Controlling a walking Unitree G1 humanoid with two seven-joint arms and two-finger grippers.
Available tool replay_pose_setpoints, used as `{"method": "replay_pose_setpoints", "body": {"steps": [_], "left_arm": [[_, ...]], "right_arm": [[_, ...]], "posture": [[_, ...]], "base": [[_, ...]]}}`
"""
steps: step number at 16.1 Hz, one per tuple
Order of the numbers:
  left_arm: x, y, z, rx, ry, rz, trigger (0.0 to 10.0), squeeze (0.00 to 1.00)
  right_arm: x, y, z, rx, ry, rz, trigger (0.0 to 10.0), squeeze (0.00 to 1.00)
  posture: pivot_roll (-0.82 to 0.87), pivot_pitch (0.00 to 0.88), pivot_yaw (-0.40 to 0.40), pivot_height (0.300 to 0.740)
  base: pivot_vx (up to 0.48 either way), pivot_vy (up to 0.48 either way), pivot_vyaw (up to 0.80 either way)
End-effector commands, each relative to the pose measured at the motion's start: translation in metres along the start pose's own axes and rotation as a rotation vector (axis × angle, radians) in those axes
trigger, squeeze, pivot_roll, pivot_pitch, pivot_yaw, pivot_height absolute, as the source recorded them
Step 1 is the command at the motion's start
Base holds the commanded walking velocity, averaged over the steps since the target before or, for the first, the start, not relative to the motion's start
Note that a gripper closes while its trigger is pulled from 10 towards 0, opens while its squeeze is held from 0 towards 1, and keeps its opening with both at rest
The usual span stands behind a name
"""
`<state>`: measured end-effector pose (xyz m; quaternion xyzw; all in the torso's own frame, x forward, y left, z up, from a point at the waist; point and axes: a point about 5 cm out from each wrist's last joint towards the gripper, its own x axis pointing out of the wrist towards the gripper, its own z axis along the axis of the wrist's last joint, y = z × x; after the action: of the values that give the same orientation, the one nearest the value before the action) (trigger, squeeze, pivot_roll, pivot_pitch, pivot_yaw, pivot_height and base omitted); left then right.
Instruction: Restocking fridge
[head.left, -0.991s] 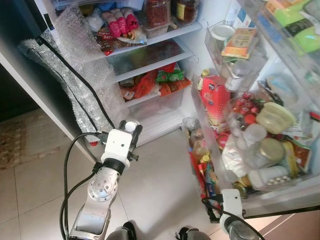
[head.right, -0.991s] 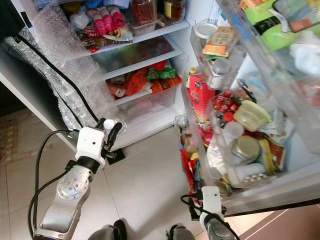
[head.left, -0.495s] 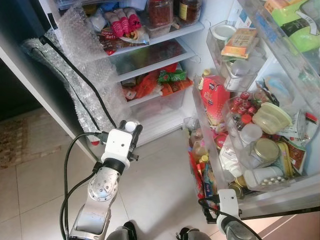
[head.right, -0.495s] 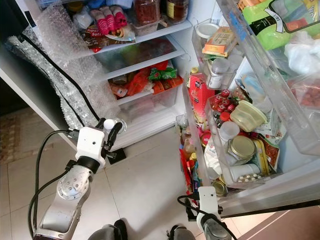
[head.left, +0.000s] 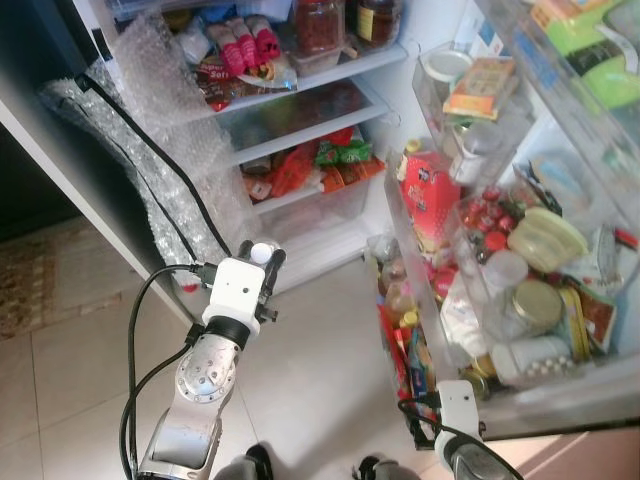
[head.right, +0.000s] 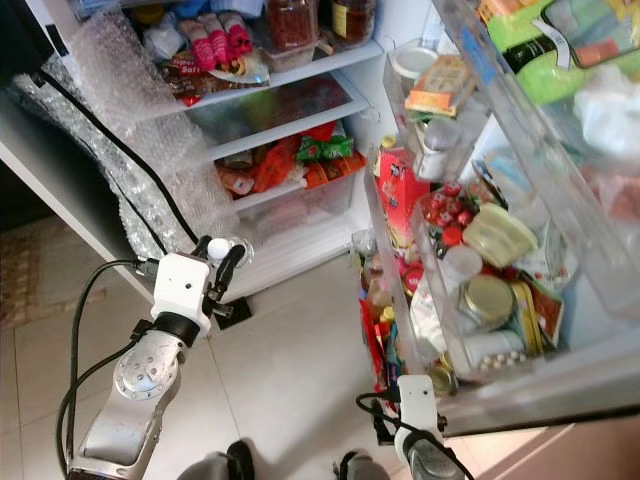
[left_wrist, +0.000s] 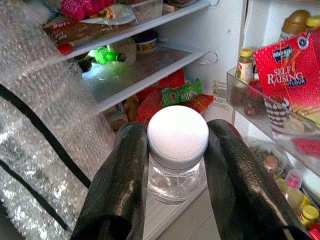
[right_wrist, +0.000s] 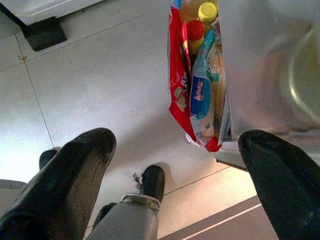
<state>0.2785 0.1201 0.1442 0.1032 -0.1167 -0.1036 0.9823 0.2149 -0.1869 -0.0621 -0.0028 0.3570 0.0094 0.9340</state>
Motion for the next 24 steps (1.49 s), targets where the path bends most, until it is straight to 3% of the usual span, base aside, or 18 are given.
{"method": "replay_pose_setpoints", "body": {"steps": [1,24], "left_arm": [[0.0,-0.002,-0.001,-0.001,0.008,-0.016,10.0,0.0],[-0.005,-0.003,-0.003,0.011,0.02,-0.062,10.0,0.0]], "right_arm": [[-0.003,0.0,-0.009,0.003,0.032,-0.004,10.0,0.0],[-0.005,0.007,-0.021,0.009,0.068,0.006,10.0,0.0]], "posture": [[-0.05,0.242,-0.017,0.74],[-0.04,0.2,0.01,0.74]], "base": [[0.289,0.0,0.0],[0.297,0.0,0.0]]}}
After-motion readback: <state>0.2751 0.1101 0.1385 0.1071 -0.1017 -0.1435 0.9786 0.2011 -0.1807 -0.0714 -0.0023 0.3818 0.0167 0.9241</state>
